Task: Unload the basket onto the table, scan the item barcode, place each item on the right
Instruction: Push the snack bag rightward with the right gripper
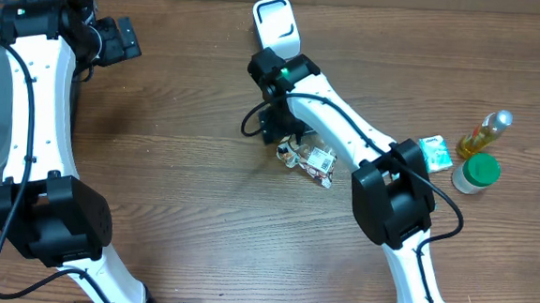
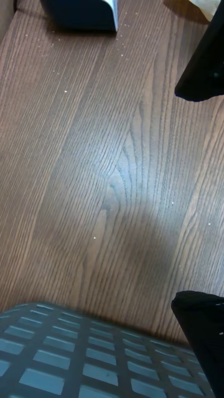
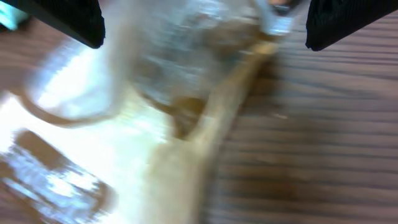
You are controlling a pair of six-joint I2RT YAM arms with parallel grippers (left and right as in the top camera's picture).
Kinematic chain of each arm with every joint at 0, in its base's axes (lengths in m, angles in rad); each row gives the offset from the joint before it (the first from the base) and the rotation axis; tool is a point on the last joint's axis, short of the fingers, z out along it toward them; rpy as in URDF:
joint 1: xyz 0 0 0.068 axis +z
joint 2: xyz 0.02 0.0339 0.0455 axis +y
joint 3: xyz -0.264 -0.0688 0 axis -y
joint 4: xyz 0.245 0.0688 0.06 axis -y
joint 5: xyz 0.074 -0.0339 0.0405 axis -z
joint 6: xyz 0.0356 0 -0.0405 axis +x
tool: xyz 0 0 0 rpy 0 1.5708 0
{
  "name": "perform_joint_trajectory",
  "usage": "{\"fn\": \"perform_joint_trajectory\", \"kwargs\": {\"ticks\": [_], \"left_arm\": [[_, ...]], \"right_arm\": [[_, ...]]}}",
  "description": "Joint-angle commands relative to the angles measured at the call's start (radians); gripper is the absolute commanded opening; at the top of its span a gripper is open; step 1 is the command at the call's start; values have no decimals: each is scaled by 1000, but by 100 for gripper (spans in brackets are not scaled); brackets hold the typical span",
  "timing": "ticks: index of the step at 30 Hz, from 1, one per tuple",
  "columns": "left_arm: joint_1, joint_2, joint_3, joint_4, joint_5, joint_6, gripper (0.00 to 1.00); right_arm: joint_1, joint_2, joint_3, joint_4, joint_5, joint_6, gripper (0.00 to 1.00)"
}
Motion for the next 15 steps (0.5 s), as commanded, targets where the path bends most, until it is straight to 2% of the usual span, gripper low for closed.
{"fn": "perform_joint_trajectory", "kwargs": {"ticks": [1, 8, 15], "left_arm": [[-7, -3, 15, 2, -7, -10, 100], [-7, -3, 15, 2, -7, -10, 99], [-7, -3, 15, 2, -7, -10, 100]], "right_arm": [[-55, 4, -2, -27, 87, 39, 100], [-168, 4, -2, -111, 87, 39, 100], [-259, 4, -2, -124, 87, 39, 100]]}}
